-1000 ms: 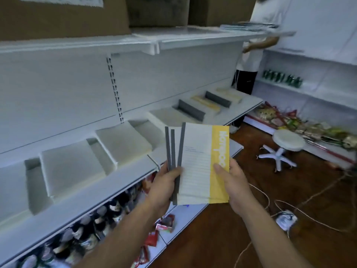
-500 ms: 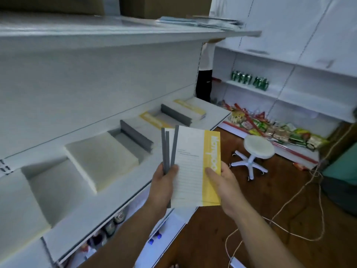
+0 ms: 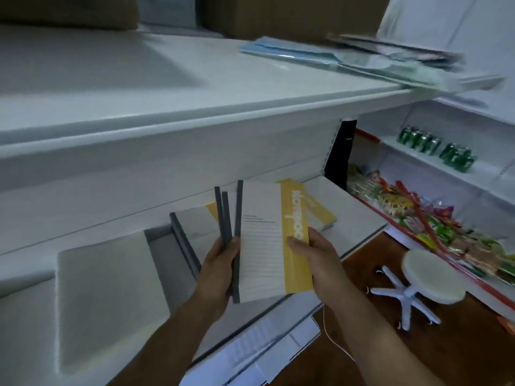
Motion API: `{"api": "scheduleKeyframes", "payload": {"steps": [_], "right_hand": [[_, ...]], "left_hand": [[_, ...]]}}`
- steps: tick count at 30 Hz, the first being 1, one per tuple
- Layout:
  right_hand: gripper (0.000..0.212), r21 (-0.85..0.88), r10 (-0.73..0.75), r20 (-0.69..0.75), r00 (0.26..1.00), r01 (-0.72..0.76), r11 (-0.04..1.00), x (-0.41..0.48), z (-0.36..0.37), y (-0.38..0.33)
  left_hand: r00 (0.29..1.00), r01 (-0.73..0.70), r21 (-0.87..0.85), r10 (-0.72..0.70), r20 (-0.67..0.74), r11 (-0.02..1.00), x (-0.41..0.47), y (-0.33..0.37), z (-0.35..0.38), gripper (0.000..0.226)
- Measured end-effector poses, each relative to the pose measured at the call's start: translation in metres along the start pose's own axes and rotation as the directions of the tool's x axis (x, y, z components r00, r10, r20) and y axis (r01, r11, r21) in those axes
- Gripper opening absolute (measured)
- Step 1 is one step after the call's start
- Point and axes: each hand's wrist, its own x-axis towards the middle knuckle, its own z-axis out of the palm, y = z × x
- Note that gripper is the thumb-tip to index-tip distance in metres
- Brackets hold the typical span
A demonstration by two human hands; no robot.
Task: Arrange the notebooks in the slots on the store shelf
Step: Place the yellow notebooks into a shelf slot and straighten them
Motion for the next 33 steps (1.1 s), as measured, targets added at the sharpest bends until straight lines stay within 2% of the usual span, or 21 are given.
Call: {"api": "scheduleKeyframes", "payload": {"steps": [4,6,11,14,20,23,26,27,29,31,33], "right_hand": [[0.034,-0.115,-0.006,0.227,0.974,0.032,0.993,0.045,0.02,-0.006],[0.031,-0.152,0.02,0.275,0.961,0.023,0.988,0.061,0.021,-0.01],[0.023,-0.156,0.052,0.343,0.938,0.003,0.988,0.093,0.008,-0.013],[0.024,-0.136,0.071,0.391,0.918,-0.018,0.991,0.101,-0.001,-0.011],[0.02,-0.153,0.119,0.388,0.914,-0.064,0.986,0.104,0.003,0.0],[0.018,-0.161,0.136,0.398,0.907,-0.077,0.984,0.099,0.01,-0.001],[0.016,-0.126,0.083,0.327,0.941,-0.043,0.991,0.104,0.015,-0.003],[0.014,-0.156,0.064,0.316,0.947,-0.015,0.988,0.106,0.02,-0.003],[0.012,-0.325,-0.001,0.324,0.946,0.112,0.939,0.112,0.033,0.003],[0.019,-0.512,-0.028,0.351,0.936,0.217,0.831,0.114,0.049,0.014],[0.022,-0.624,-0.058,0.375,0.925,0.298,0.723,0.112,0.06,0.028]], "left_hand": [[0.957,-0.111,0.063,0.124,-0.261,0.992,0.008,0.005,-0.001,0.014],[0.925,-0.156,0.114,0.185,-0.332,0.981,0.009,0.006,0.006,0.014],[0.854,-0.225,0.141,0.265,-0.448,0.964,0.01,0.009,0.029,0.019],[0.847,-0.197,0.101,0.221,-0.483,0.975,0.005,0.006,0.038,0.018],[0.816,-0.149,0.11,0.185,-0.547,0.983,-0.011,-0.001,0.031,0.021],[0.736,-0.196,0.184,0.268,-0.622,0.963,-0.021,0.006,0.014,0.017],[0.617,-0.282,0.128,0.282,-0.735,0.951,-0.037,0.016,-0.017,0.012],[0.586,-0.308,0.096,0.269,-0.764,0.947,-0.044,0.019,-0.027,0.013],[0.558,-0.351,0.06,0.26,-0.788,0.934,-0.057,0.024,-0.044,0.021],[0.549,-0.367,0.033,0.245,-0.799,0.93,-0.067,0.026,-0.058,0.024],[0.543,-0.379,0.0,0.223,-0.809,0.925,-0.075,0.028,-0.067,0.023]]}}
